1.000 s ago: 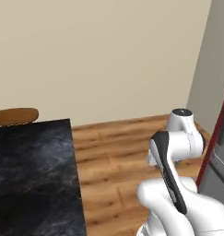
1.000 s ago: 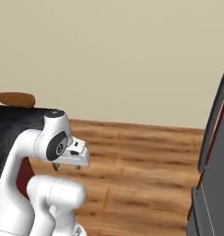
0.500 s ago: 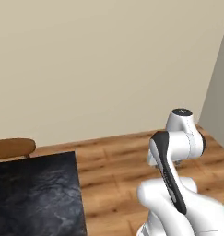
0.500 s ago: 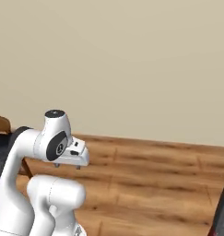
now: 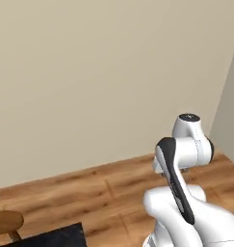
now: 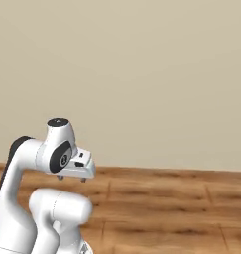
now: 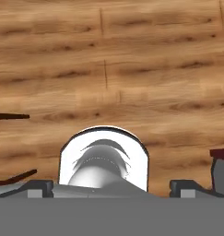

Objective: Place one of the steaks on the plate and the other in the bowl. Then place the bowl in the fridge.

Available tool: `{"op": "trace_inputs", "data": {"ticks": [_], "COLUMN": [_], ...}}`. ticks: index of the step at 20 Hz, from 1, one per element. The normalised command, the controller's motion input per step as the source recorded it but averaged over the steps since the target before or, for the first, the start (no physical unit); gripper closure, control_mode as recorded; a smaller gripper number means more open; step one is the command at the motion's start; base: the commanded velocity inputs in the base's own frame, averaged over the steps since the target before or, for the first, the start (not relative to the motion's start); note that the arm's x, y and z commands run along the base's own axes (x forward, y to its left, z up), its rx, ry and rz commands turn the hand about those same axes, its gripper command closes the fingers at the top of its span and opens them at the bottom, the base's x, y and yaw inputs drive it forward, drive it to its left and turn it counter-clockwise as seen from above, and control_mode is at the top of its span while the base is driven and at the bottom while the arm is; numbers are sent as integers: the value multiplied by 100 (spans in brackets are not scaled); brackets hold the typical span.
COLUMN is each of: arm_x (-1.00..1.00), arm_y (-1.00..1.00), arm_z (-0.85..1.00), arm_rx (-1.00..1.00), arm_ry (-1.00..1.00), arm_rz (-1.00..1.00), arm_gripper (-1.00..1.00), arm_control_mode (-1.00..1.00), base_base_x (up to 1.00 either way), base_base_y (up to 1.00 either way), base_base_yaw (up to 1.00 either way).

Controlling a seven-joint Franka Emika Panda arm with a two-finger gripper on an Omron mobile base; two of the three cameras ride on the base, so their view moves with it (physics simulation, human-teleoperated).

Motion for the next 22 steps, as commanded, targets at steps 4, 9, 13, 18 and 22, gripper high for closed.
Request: {"op": "trace_inputs", "data": {"ticks": [4, 9, 13, 18, 22], "arm_x": [0, 0, 0, 0, 0], "arm_y": [0, 0, 0, 0, 0], "arm_z": [0, 0, 0, 0, 0], "arm_rx": [0, 0, 0, 0, 0], "arm_ry": [0, 0, 0, 0, 0], "arm_rz": [0, 0, 0, 0, 0], "arm_gripper": [-100, -100, -100, -100, -100], "arm_control_mode": [100, 100, 100, 100, 100], "base_base_x": [46, 33, 28, 58, 62], "base_base_y": [13, 6, 15, 54, 82], "base_base_yaw": [-58, -89, -91, -77, -63]}}
